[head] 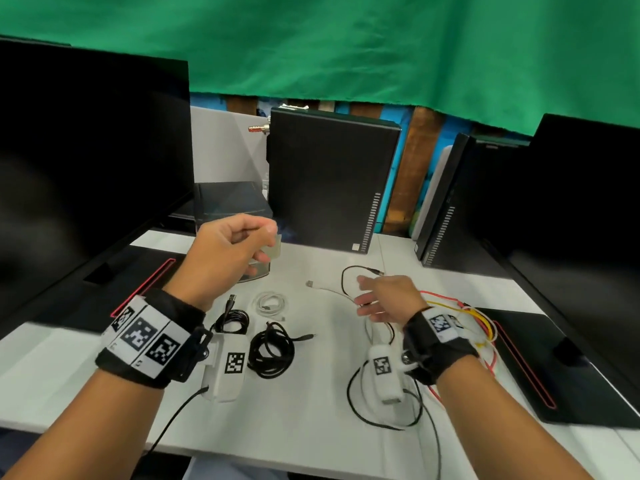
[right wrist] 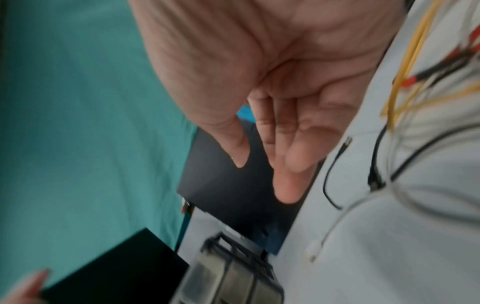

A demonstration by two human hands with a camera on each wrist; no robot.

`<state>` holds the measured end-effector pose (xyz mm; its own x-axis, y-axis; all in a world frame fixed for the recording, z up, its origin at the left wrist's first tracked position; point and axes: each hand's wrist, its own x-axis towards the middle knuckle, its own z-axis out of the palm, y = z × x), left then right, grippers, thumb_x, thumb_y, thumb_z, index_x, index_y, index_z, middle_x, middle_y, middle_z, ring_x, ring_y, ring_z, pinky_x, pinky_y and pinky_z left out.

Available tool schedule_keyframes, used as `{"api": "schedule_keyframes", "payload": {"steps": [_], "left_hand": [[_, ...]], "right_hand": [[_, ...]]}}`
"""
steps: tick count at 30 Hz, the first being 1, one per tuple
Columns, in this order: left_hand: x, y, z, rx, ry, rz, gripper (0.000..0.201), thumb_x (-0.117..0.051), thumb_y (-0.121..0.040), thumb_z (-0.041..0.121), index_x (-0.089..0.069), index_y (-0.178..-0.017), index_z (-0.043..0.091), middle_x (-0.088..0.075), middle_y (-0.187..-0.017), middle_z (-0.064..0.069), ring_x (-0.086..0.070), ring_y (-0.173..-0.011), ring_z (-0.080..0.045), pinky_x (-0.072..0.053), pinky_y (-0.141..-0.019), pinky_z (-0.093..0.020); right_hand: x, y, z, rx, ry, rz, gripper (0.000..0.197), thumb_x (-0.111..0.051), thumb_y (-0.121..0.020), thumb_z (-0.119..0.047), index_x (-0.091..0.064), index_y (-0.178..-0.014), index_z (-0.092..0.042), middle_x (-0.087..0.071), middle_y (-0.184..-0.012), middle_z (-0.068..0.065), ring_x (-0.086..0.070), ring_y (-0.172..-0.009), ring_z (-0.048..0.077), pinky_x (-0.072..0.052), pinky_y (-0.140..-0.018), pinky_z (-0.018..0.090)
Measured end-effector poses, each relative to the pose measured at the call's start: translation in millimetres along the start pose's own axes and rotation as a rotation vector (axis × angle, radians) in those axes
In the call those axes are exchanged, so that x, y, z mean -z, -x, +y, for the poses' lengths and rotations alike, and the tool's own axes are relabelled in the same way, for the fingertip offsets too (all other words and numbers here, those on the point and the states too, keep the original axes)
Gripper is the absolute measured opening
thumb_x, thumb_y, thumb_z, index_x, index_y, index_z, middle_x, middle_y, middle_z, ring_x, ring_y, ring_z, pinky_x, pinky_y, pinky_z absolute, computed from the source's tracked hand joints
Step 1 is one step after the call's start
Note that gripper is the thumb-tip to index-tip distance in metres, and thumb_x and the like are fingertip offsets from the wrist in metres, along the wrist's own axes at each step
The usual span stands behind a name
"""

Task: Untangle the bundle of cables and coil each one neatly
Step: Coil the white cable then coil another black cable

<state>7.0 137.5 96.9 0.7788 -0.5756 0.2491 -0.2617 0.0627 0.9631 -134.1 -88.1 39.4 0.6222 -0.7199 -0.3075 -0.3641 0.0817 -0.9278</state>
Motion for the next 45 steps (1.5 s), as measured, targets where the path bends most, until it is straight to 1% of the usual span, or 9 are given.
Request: {"api": "schedule_keyframes", "payload": {"steps": [4, 12, 18, 26, 30, 36, 39, 42, 45], "left_hand": [[-35.7, 12.7, -8.0, 0.072, -0.043, -0.159, 0.011, -0.066, -0.095, 0.025, -0.074, -0.099, 0.019, -0.075, -0.084, 0.001, -0.066, -0.067, -0.008, -0.053, -0.058, -0.023], [-166.6, 9.2, -51.1, 0.255, -0.491, -0.715, 0.014, -0.067, -0.092, 0.027, -0.070, -0.092, 0.014, -0.069, -0.083, -0.004, -0.064, -0.066, -0.016, -0.048, -0.054, -0.022], [-207.2, -10.0, -100.2, 0.385, -0.941, -0.461, 0.071, -0.071, -0.084, 0.047, -0.046, -0.139, 0.009, -0.057, -0.138, -0.012, -0.055, -0.126, -0.030, -0.046, -0.102, -0.034], [-204.6, -28.9, -110.6, 0.562, -0.831, -0.572, 0.029, -0.078, -0.080, 0.021, -0.061, -0.091, 0.000, -0.075, -0.093, -0.015, -0.074, -0.088, -0.027, -0.061, -0.084, -0.040], [-198.8, -21.4, -89.9, 0.629, -0.432, -0.483, 0.023, -0.078, -0.084, 0.011, -0.065, -0.097, -0.002, -0.068, -0.079, -0.011, -0.069, -0.055, -0.016, -0.060, -0.056, -0.027], [-194.9, -17.6, -35.7, 0.448, -0.136, -0.443, 0.016, -0.068, -0.094, 0.015, -0.068, -0.103, 0.002, -0.067, -0.084, -0.008, -0.067, -0.063, -0.013, -0.058, -0.059, -0.022], [-197.9, -17.5, 1.2, 0.248, -0.163, -0.478, 0.017, -0.059, -0.097, 0.015, -0.073, -0.106, 0.008, -0.064, -0.084, -0.004, -0.061, -0.067, -0.012, -0.054, -0.059, -0.019], [-204.2, -10.0, 25.4, 0.029, -0.300, -0.525, 0.024, -0.053, -0.100, 0.019, -0.076, -0.104, 0.017, -0.062, -0.077, 0.006, -0.056, -0.060, -0.002, -0.047, -0.053, -0.014], [-206.5, 5.0, 37.4, -0.124, -0.343, -0.506, 0.019, -0.058, -0.099, 0.028, -0.077, -0.101, 0.026, -0.068, -0.084, 0.015, -0.063, -0.068, 0.001, -0.049, -0.062, -0.020]], "right_hand": [[60.5, 40.7, 20.9, 0.069, -0.044, 0.079, 0.028, -0.069, -0.092, -0.031, -0.071, -0.097, -0.004, -0.075, -0.079, 0.011, -0.063, -0.057, 0.018, -0.045, -0.049, 0.024], [118.4, 61.3, 67.7, 0.089, -0.113, 0.210, 0.025, -0.069, -0.092, -0.030, -0.072, -0.091, -0.005, -0.069, -0.072, 0.008, -0.055, -0.054, 0.017, -0.040, -0.047, 0.023], [119.2, 70.8, 82.3, 0.076, -0.068, 0.164, 0.021, -0.068, -0.093, -0.026, -0.072, -0.088, -0.006, -0.070, -0.071, 0.008, -0.055, -0.056, 0.019, -0.042, -0.047, 0.025], [109.7, 78.3, 86.0, 0.086, -0.020, 0.056, 0.014, -0.066, -0.094, -0.019, -0.072, -0.093, -0.006, -0.068, -0.071, 0.009, -0.056, -0.055, 0.016, -0.040, -0.048, 0.026], [111.9, 75.4, 84.1, 0.099, -0.031, 0.075, 0.017, -0.067, -0.093, -0.019, -0.072, -0.095, -0.003, -0.069, -0.070, 0.007, -0.055, -0.054, 0.016, -0.038, -0.045, 0.025], [102.8, 77.7, 79.8, 0.145, 0.000, 0.057, 0.015, -0.066, -0.093, -0.015, -0.072, -0.097, -0.003, -0.069, -0.076, 0.009, -0.056, -0.055, 0.016, -0.041, -0.045, 0.022], [103.7, 76.4, 77.5, 0.291, 0.033, 0.182, 0.012, -0.063, -0.093, -0.008, -0.074, -0.094, -0.012, -0.071, -0.078, 0.002, -0.060, -0.062, 0.016, -0.047, -0.050, 0.021], [106.3, 75.4, 71.0, 0.506, 0.082, 0.343, 0.035, -0.067, -0.091, -0.016, -0.060, -0.122, -0.030, -0.072, -0.089, -0.006, -0.067, -0.073, 0.021, -0.059, -0.072, 0.037], [112.2, 84.9, 53.9, 0.628, 0.071, 0.367, 0.059, -0.067, -0.093, -0.021, -0.042, -0.144, -0.032, -0.072, -0.096, -0.010, -0.068, -0.077, 0.021, -0.059, -0.077, 0.037]]}}
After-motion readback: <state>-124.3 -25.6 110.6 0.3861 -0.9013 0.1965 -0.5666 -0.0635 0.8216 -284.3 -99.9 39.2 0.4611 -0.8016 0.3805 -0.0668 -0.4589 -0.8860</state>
